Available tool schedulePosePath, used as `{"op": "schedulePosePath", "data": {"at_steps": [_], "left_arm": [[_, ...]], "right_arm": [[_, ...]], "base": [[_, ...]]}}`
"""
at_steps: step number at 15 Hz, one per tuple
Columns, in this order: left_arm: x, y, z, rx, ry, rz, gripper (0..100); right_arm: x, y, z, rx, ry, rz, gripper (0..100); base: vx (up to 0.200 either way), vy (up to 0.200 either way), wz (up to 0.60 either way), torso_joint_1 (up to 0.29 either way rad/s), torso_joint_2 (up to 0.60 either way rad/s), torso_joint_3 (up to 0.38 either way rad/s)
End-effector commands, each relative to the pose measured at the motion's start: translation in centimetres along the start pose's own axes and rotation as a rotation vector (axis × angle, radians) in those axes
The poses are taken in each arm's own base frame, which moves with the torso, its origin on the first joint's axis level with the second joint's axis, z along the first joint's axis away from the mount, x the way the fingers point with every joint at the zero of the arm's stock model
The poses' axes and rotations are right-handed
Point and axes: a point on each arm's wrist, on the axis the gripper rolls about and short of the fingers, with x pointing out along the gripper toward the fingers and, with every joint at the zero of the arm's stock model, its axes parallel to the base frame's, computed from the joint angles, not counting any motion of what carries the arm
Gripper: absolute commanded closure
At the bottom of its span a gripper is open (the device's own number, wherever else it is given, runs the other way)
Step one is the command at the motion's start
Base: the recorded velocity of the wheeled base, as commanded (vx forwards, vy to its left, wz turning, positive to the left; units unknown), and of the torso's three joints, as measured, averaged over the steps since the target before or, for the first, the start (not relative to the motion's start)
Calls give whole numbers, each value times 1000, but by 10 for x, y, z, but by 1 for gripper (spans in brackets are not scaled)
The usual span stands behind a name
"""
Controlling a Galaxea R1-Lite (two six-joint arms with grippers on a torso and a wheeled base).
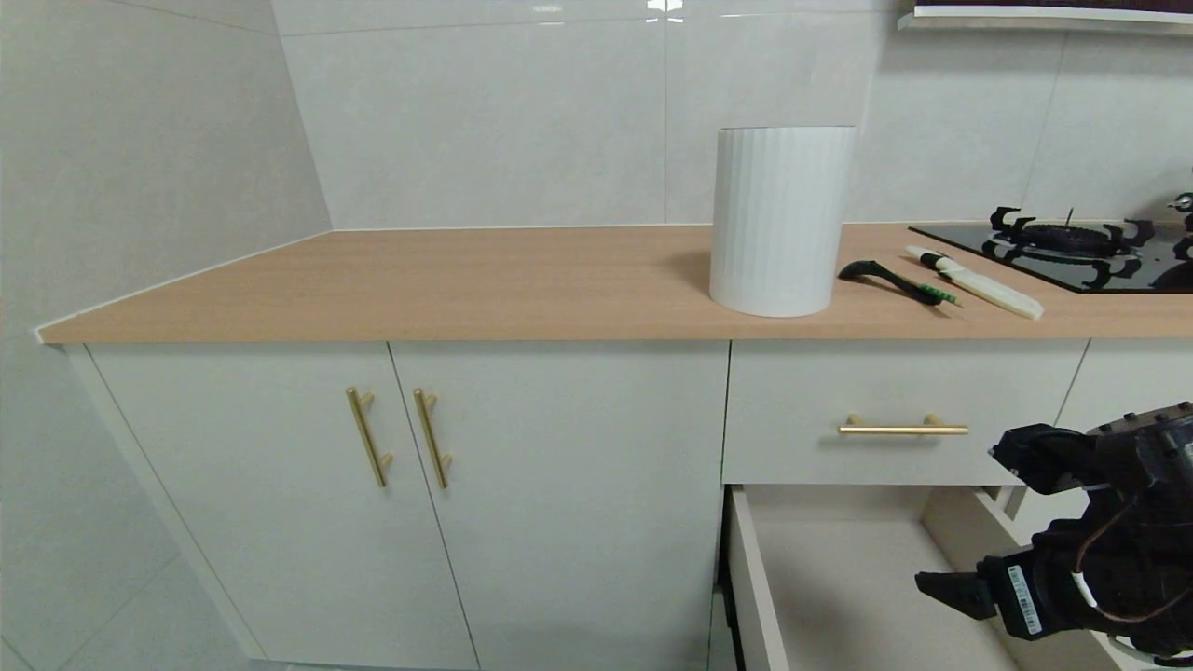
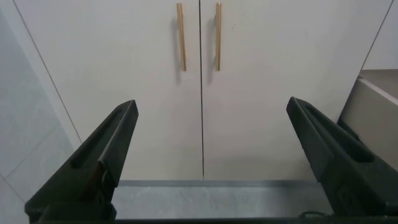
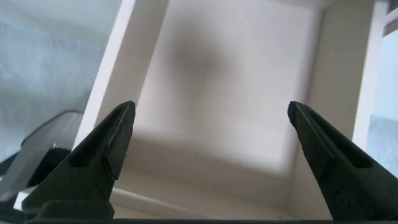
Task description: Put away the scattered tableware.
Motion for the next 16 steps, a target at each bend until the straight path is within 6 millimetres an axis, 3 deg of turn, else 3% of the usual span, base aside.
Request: {"op": "schedulePosePath", "data": {"at_steps": [1, 8, 13, 15, 16], "left_arm": [[0, 0, 0, 0, -1, 1, 0], [0, 0, 0, 0, -1, 1, 0], [0, 0, 0, 0, -1, 1, 0], [0, 0, 0, 0, -1, 1, 0], [0, 0, 0, 0, -1, 1, 0]], "right_arm": [[0, 0, 0, -1, -2, 1, 0], [2, 0, -1, -7, 10, -2, 0], [0, 0, 0, -10, -3, -8, 0], [-10, 0, 15, 3, -97, 1, 0], [-17, -5, 38, 35, -165, -12, 0]], "base": [[0, 0, 0, 183, -437, -295], [0, 0, 0, 175, -496, -286], [0, 0, 0, 53, -131, -77], [0, 0, 0, 0, 0, 0], [0, 0, 0, 0, 0, 0]]}}
